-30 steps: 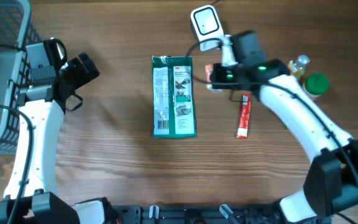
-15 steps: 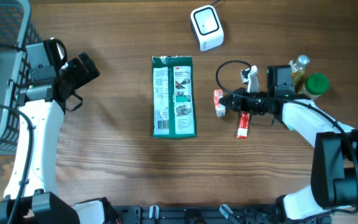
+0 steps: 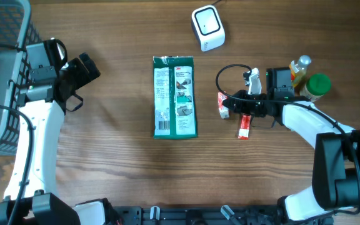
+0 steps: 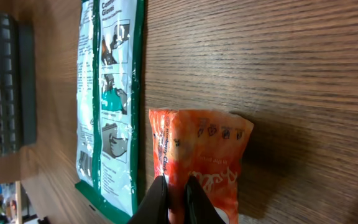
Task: Scan the item barcode
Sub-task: 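Lower the Kleenex pack beside the red tube and open the gripper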
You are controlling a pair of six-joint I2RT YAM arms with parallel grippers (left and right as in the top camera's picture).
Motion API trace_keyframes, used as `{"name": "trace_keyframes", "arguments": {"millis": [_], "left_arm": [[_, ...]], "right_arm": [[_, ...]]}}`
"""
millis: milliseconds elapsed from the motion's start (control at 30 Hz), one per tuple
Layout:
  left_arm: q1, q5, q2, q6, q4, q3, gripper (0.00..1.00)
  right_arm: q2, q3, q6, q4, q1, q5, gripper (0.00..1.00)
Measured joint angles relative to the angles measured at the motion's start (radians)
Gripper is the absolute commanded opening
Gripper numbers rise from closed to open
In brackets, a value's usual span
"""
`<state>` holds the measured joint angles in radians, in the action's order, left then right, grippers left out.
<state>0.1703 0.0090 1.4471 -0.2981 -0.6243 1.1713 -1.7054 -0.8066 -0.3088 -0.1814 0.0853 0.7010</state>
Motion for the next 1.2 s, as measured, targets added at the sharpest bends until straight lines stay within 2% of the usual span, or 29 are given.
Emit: {"name": "trace_keyframes", "arguments": {"millis": [200,300,833,1200], "left_arm": [[0.0,0.0,0.0,0.0,0.0,0.0,1.0],[0.0,0.0,0.0,0.0,0.0,0.0,1.0],[0.0,0.0,0.0,0.0,0.0,0.0,1.0],[0.0,0.0,0.0,0.0,0.0,0.0,1.0]], "right_arm": [[0.0,0.0,0.0,0.0,0.0,-0.018,0.09],[0.0,0.0,0.001,0.0,0.0,-0.022,0.2],[0.0,0.0,0.004,-0.001,0.0,-0.043,0.23],[0.0,0.0,0.004,-0.001,0.0,-0.105,0.35]]}}
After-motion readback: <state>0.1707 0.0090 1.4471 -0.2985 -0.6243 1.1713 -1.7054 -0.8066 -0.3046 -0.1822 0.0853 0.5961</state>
